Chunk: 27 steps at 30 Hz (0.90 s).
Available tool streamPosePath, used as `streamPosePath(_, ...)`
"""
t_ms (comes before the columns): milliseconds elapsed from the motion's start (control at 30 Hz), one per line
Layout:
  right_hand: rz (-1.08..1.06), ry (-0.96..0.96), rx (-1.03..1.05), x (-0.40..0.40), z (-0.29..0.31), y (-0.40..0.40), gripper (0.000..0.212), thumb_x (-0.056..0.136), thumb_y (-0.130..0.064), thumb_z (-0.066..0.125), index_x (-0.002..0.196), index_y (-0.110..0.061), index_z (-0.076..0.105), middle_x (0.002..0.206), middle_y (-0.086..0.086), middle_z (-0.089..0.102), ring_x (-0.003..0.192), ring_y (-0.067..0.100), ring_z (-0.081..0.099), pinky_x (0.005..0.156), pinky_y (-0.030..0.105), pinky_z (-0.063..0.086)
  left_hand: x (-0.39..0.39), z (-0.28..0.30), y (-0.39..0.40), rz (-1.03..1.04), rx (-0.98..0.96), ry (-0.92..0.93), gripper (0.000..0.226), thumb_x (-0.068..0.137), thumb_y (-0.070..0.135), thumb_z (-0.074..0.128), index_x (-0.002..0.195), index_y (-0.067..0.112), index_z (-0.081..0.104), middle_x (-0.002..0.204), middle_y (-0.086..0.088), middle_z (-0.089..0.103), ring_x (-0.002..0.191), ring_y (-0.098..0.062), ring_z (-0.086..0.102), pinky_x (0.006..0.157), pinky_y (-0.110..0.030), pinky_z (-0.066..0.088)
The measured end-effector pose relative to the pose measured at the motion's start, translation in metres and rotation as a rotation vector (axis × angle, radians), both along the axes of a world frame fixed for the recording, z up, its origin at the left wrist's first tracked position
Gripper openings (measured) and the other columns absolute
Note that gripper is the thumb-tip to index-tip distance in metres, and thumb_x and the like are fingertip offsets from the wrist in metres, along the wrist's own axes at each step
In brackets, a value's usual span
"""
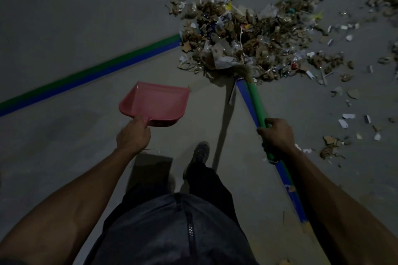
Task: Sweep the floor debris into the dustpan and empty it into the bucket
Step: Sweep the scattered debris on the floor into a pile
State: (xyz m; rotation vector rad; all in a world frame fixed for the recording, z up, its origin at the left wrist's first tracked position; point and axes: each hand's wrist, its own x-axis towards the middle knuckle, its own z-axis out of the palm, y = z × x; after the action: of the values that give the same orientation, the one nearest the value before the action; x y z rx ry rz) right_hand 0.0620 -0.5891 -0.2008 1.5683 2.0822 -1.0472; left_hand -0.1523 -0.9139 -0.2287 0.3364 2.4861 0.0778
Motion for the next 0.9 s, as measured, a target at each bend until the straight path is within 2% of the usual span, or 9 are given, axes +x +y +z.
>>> streamPosePath(67,-0.058,0.054,0.028,0.012,0.007,-0.025,0.032,0.081,-0.013,0.066,0.111,-0.001,0.064,0.073,0.024,0.069,0.052,0.033,0.067,0.053,0.051,0.059,0.002,0.004,-0.008,-0.016,0.013,-0.003,0.037,0.097,0.026,0.044,0.128,0.005,0.040,0.120,-0.021,0.055,0.102,-0.039,0.057,0.083,-0.043,0.049)
streamPosePath(133,-0.126,0.093,0.052,0.021,0.013,-0.048,0.033,0.078,-0.013,0.067,0.109,-0.002,0.066,0.071,0.022,0.069,0.047,0.031,0.066,0.049,0.051,0.058,0.006,0.008,-0.020,-0.033,0.023,-0.008,0.035,0.097,0.025,0.043,0.125,0.004,0.040,0.120,-0.022,0.054,0.102,-0.039,0.057,0.085,-0.045,0.049)
streamPosePath(233,-0.173,0.129,0.068,0.031,0.024,-0.085,0.041,0.078,-0.015,0.067,0.118,-0.007,0.067,0.068,0.015,0.068,0.042,0.027,0.065,0.045,0.042,0.058,0.012,0.015,-0.043,-0.043,0.050,-0.011,0.033,0.097,0.024,0.042,0.122,0.003,0.042,0.120,-0.022,0.054,0.101,-0.039,0.057,0.085,-0.045,0.049)
streamPosePath(333,-0.214,0.171,0.030,0.041,0.036,-0.123,0.039,0.078,-0.014,0.067,0.116,-0.006,0.066,0.069,0.014,0.067,0.040,0.026,0.064,0.042,0.040,0.056,0.021,0.022,-0.069,-0.032,0.084,0.003,0.031,0.096,0.021,0.042,0.122,0.002,0.044,0.118,-0.021,0.055,0.099,-0.038,0.058,0.082,-0.043,0.050)
streamPosePath(500,-0.269,0.249,-0.124,0.057,0.053,-0.191,0.059,0.084,-0.010,0.067,0.141,-0.014,0.050,0.066,0.014,0.063,0.039,0.024,0.056,0.042,0.029,0.046,0.034,0.035,-0.112,-0.035,0.066,0.022,0.034,0.095,0.019,0.042,0.125,0.003,0.043,0.121,-0.022,0.053,0.102,-0.040,0.057,0.080,-0.042,0.047)
streamPosePath(700,-0.061,0.181,-0.168,0.051,0.056,-0.228,0.056,0.086,-0.015,0.071,0.139,-0.017,0.053,0.071,0.015,0.067,0.040,0.021,0.059,0.040,0.026,0.046,0.036,0.044,-0.149,-0.022,0.039,0.043,0.031,0.095,0.016,0.043,0.124,0.006,0.041,0.120,-0.021,0.053,0.103,-0.039,0.057,0.080,-0.040,0.045)
streamPosePath(900,0.253,0.041,-0.176,0.012,0.028,-0.216,0.052,0.086,-0.017,0.068,0.137,-0.018,0.055,0.070,0.009,0.064,0.043,0.021,0.062,0.037,0.023,0.045,0.024,0.043,-0.164,-0.017,0.035,0.071,0.026,0.098,0.019,0.040,0.123,0.010,0.037,0.111,-0.020,0.053,0.093,-0.036,0.057,0.075,-0.040,0.046)
